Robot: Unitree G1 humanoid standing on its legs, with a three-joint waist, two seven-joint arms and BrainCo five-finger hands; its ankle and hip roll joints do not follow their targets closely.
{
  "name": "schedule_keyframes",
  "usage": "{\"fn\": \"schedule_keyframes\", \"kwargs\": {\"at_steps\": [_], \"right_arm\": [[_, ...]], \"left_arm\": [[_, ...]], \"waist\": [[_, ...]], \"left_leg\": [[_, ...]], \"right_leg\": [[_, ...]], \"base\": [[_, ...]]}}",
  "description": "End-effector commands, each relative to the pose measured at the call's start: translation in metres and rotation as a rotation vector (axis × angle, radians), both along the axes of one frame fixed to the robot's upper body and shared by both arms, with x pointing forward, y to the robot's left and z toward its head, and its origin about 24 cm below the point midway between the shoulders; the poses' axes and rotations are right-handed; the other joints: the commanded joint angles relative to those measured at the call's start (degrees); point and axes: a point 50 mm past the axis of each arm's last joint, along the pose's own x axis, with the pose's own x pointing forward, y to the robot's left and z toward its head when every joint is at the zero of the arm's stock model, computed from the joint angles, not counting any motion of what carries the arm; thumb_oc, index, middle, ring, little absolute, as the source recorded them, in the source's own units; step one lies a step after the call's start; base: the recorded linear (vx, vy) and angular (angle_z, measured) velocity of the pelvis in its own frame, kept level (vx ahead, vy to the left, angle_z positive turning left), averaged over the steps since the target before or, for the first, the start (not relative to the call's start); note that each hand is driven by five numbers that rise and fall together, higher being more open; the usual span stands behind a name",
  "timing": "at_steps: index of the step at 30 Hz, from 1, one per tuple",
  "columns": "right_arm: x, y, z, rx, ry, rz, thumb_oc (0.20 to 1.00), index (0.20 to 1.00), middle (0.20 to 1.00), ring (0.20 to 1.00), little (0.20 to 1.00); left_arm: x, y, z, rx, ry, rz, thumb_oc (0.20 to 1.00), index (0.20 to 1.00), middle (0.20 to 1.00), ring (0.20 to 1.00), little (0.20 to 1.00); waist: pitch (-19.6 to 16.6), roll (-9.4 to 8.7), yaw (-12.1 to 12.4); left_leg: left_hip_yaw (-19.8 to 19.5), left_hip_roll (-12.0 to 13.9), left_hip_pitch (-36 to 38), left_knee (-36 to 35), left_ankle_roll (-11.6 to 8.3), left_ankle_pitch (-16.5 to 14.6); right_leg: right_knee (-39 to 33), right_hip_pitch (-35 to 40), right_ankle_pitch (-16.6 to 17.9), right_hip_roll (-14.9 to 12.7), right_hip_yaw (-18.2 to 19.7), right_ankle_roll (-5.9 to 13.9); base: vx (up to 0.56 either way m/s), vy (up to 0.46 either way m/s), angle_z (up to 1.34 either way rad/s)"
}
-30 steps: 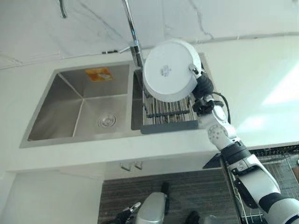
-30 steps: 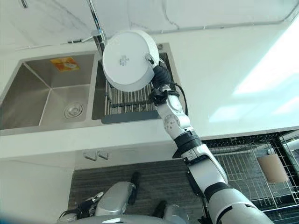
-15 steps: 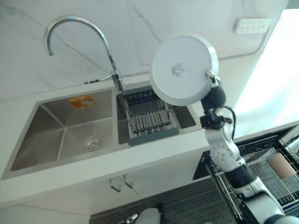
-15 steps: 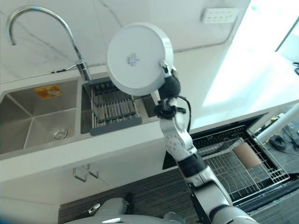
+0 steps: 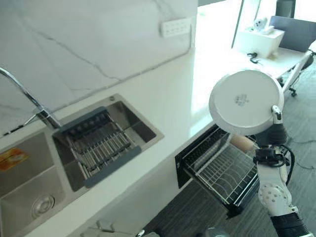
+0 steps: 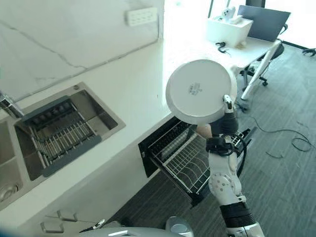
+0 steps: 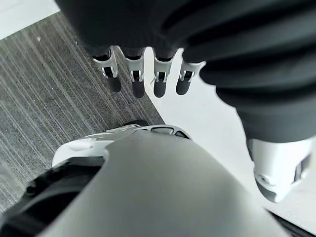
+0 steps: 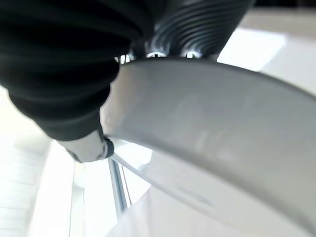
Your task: Place the dishes in the dishwasher.
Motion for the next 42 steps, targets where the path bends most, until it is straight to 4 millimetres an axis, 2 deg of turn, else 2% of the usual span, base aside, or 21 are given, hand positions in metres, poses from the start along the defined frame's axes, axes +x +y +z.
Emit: {"fn": "schedule_keyframes", "kwargs": {"at_steps": [1,4,5,9,17,31,36,39,42], "right_arm": [[0.005,0.003,0.042,0.051,-0.229,0.047,0.200,0.200,0.200,0.200,0.200],[0.006,-0.004,0.033,0.050,-0.176,0.011,0.200,0.200,0.200,0.200,0.200],[0.007,-0.009,0.021,0.070,-0.134,-0.002,0.200,0.200,0.200,0.200,0.200],[0.009,-0.013,0.001,0.076,-0.054,-0.004,0.200,0.200,0.200,0.200,0.200],[0.018,-0.015,-0.032,0.013,0.065,-0.052,0.200,0.200,0.200,0.200,0.200],[0.023,-0.030,-0.069,0.003,0.252,-0.168,0.200,0.200,0.200,0.200,0.200],[0.026,-0.033,-0.080,0.014,0.312,-0.218,0.200,0.200,0.200,0.200,0.200],[0.024,-0.038,-0.096,-0.002,0.384,-0.230,0.200,0.200,0.200,0.200,0.200],[0.028,-0.041,-0.097,-0.055,0.405,-0.236,0.200,0.200,0.200,0.200,0.200]], "left_arm": [[0.009,-0.009,-0.001,-0.025,-0.016,0.007,1.000,1.000,1.000,1.000,1.000],[0.008,-0.010,-0.001,-0.024,-0.007,0.004,1.000,1.000,1.000,1.000,1.000],[0.005,-0.010,-0.002,-0.024,-0.001,0.003,1.000,1.000,1.000,1.000,1.000],[0.006,-0.011,-0.002,-0.026,-0.004,0.003,1.000,1.000,1.000,1.000,1.000],[0.018,-0.015,0.000,-0.033,-0.028,-0.037,1.000,1.000,1.000,1.000,1.000],[0.017,-0.013,0.001,-0.049,-0.026,-0.043,1.000,1.000,1.000,1.000,1.000],[0.027,-0.012,0.002,-0.046,-0.042,-0.052,1.000,1.000,1.000,1.000,1.000],[0.026,-0.012,0.002,-0.047,-0.043,-0.051,1.000,1.000,1.000,1.000,1.000],[0.026,-0.012,0.002,-0.054,-0.045,-0.057,1.000,1.000,1.000,1.000,1.000]], "waist": [[2.31,-1.22,0.85],[2.31,-1.20,0.47],[2.38,-1.13,0.20],[2.81,-0.95,-0.25],[3.97,-0.16,1.18],[5.90,2.48,2.88],[6.95,2.81,3.68],[7.29,2.98,4.36],[7.46,3.23,4.96]], "left_leg": [[-3.83,-1.42,0.41,5.13,-0.33,-7.25],[-3.84,-1.43,0.36,5.13,-0.42,-7.13],[-3.89,-1.38,0.30,5.13,-0.53,-6.98],[-3.80,-1.26,0.07,5.13,-0.68,-6.56],[-5.70,-2.12,-0.94,5.13,-0.67,-5.99],[-7.46,-3.73,-2.79,5.13,-0.71,-5.25],[-8.36,-4.16,-4.16,5.13,-0.61,-5.03],[-9.04,-4.60,-4.16,5.13,-0.61,-4.91],[-9.48,-4.88,-4.29,5.13,-0.62,-4.80]], "right_leg": [[-1.73,1.95,3.86,-3.66,-2.33,3.09],[-1.73,1.59,3.94,-3.53,-1.78,3.03],[-1.73,1.37,3.98,-3.48,-1.46,2.96],[-1.73,0.96,4.15,-3.42,-1.44,2.72],[-1.73,0.98,4.05,-3.69,-3.27,2.29],[-1.73,0.45,4.43,-4.88,-5.02,2.30],[-1.73,-0.60,4.70,-4.87,-5.37,2.24],[-1.73,-0.32,4.75,-5.00,-5.74,2.20],[-1.73,-0.22,4.79,-5.13,-6.10,2.13]], "base": [[0.01,-0.037,-0.07],[0.02,-0.038,-0.05],[0.03,-0.039,-0.02],[0.02,-0.026,-0.03],[0.01,-0.009,0.03],[0.02,0.028,0.06],[-0.02,-0.001,0.11],[0.04,0.014,0.09],[0.03,0.023,0.11]]}}
